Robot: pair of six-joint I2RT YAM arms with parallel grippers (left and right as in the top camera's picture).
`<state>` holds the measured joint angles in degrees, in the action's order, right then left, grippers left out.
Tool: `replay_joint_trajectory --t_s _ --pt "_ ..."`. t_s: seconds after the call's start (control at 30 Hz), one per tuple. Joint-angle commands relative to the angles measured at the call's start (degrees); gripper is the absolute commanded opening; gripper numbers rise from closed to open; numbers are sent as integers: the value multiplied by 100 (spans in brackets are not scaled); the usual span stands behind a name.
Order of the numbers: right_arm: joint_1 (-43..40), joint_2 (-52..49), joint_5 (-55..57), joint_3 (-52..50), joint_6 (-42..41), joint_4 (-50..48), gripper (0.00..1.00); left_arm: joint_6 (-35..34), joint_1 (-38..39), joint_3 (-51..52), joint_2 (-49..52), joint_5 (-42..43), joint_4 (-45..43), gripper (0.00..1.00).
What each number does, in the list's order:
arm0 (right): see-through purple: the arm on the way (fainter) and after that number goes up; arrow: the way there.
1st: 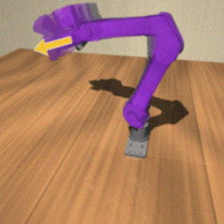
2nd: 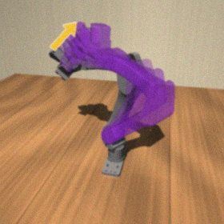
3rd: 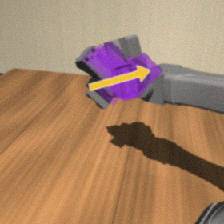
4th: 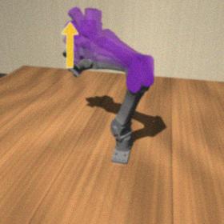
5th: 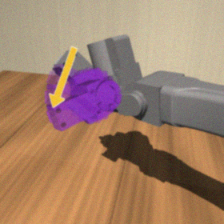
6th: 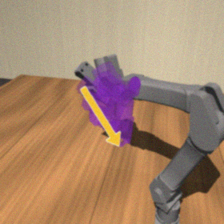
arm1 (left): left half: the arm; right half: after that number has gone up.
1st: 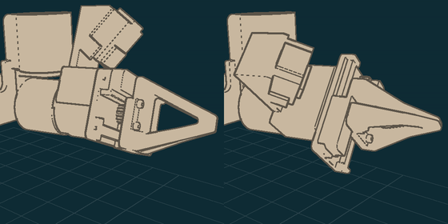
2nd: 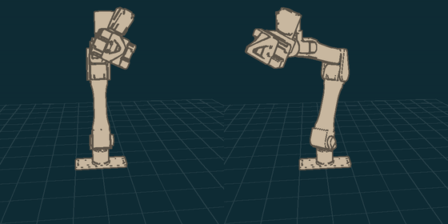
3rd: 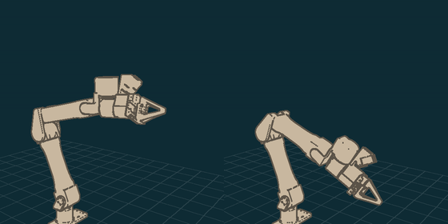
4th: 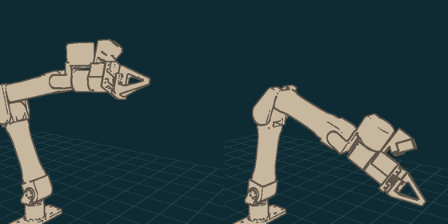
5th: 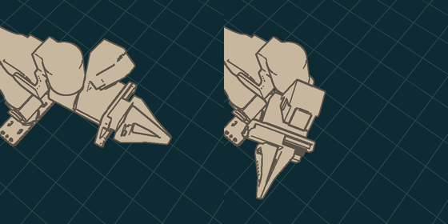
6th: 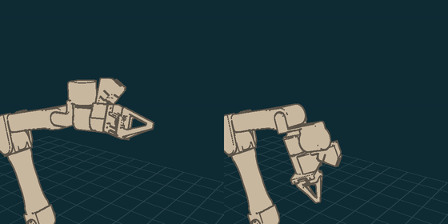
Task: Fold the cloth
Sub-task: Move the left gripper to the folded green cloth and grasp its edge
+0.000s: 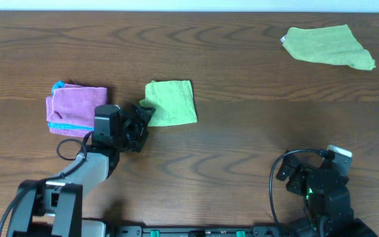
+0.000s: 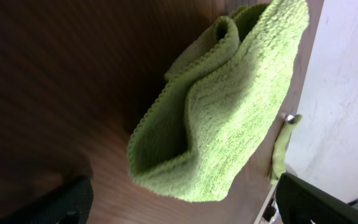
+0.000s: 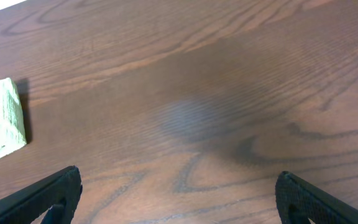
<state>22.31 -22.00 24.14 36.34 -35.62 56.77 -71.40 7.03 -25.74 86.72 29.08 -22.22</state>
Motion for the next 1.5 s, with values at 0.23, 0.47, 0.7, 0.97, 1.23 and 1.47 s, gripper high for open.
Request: replay_joint_trajectory --t_s 0.23,0.47,0.7,0.97,1.23,1.47 --pt "-37 24 90 -20 -98 4 99 -343 256 9 579 -343 -461 95" --pt "-37 24 92 -20 -98 4 99 -442 319 7 938 -529 -874 100" --pt "-37 24 92 -20 -98 7 99 -599 459 -26 1276 -855 -1132 87" --pt "-37 24 90 -20 -98 7 99 -592 605 -92 1602 -1049 -1169 67" --pt "-37 24 92 -20 -98 7 99 -570 807 -352 2339 -966 -1484 26" --pt "-37 24 90 -20 -98 7 99 -181 704 -382 2455 -758 -1773 6"
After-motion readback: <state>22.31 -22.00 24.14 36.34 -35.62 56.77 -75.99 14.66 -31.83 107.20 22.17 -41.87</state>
